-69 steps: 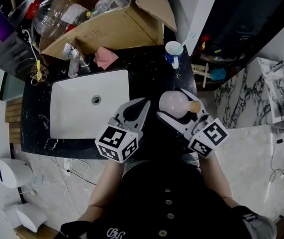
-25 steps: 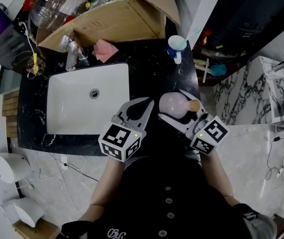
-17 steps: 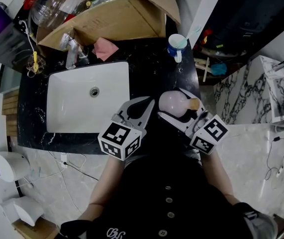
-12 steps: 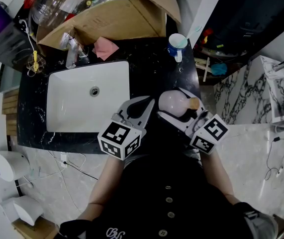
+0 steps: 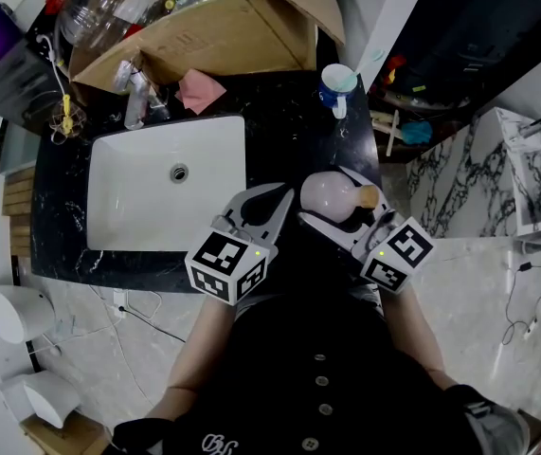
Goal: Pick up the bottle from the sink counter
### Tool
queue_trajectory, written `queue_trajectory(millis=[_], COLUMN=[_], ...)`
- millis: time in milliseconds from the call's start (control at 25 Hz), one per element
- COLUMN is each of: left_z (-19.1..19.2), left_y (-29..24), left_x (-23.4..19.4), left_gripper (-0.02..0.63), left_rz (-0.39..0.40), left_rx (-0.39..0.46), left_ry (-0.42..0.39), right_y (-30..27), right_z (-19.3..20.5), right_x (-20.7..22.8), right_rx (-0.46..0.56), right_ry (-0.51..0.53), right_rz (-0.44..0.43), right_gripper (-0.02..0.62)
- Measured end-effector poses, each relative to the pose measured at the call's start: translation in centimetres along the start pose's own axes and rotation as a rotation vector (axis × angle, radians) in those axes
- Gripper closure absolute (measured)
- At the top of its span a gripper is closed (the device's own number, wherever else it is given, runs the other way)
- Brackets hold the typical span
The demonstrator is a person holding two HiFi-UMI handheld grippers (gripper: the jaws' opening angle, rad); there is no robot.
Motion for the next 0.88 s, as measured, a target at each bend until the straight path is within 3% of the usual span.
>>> queue_trajectory(millis=[880], left_z=[-0.01], left_y=[-0.01], left_x=[-0.04], left_gripper=[0.589], left_rz=[-0.007], left_rx=[0.01], left_ry=[0.007], right_y=[0.37], right_z=[-0.23], right_x=[0.29], right_rx=[0.019], right_ry=[-0.01], right_rz=[0.016], right_gripper=[0.193])
Point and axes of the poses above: the fingertips, and each gripper's own axes: y backward along the fingers, x to its right, z out of its underside, the point moved 2 cm from there along y, backward along the fingers, and after that the axes turned 7 degrees about y, right-handed, at the moved point
